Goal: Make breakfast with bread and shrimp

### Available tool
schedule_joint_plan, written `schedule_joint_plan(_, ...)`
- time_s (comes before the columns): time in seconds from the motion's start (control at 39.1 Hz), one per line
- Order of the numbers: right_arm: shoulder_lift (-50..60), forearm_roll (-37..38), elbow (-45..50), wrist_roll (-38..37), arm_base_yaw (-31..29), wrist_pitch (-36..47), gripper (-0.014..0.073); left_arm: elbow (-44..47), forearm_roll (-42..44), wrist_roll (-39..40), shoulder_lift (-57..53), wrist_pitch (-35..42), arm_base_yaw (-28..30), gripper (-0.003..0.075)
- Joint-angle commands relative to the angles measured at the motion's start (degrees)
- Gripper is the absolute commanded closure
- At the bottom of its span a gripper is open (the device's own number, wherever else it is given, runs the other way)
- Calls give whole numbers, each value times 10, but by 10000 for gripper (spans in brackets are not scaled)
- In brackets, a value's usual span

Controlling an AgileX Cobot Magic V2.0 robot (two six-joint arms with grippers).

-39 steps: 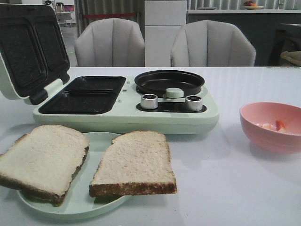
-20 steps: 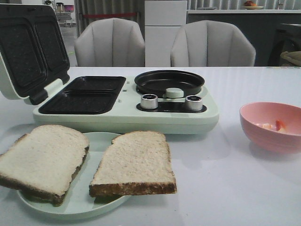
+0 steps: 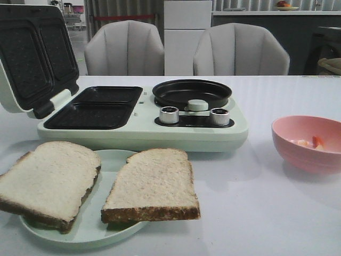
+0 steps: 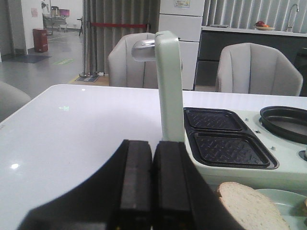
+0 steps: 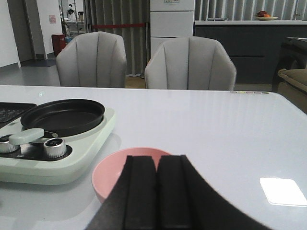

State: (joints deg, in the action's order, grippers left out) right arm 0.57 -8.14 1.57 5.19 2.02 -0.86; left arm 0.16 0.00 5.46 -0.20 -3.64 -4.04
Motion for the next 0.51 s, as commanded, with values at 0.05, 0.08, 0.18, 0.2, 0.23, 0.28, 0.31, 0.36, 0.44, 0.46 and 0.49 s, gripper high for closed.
schedule_joint_plan(0.05, 12, -1, -9, 3, -2, 52, 559, 17, 0, 4, -10, 50, 0, 622)
schedule_joint_plan(0.08, 12, -1, -9, 3, -2, 50, 559, 17, 0, 4, -10, 50, 0, 622)
schedule_joint_plan(0.18, 12, -1, -9, 3, -2, 44, 559, 17, 0, 4, -10, 50, 0, 622)
schedule_joint_plan(0.2, 12, -1, -9, 3, -2, 44, 559, 17, 0, 4, -10, 50, 0, 622)
schedule_joint_plan(0.23, 12, -1, -9, 3, -2, 44, 559, 17, 0, 4, -10, 50, 0, 622)
schedule_joint_plan(0.28, 12, -1, -9, 3, -2, 44, 559, 17, 0, 4, -10, 50, 0, 622)
schedule_joint_plan(0.31, 12, -1, -9, 3, -2, 44, 559, 17, 0, 4, -10, 50, 0, 622)
schedule_joint_plan(0.36, 12, -1, -9, 3, -2, 44, 559, 17, 0, 4, -10, 50, 0, 622)
schedule_joint_plan(0.44, 12, -1, -9, 3, -2, 44, 559, 17, 0, 4, -10, 50, 0, 622)
schedule_joint_plan(0.46, 12, -1, -9, 3, -2, 44, 559, 17, 0, 4, -10, 50, 0, 622)
schedule_joint_plan(0.49, 12, -1, -9, 3, -2, 45, 559, 17, 0, 4, -10, 50, 0, 622)
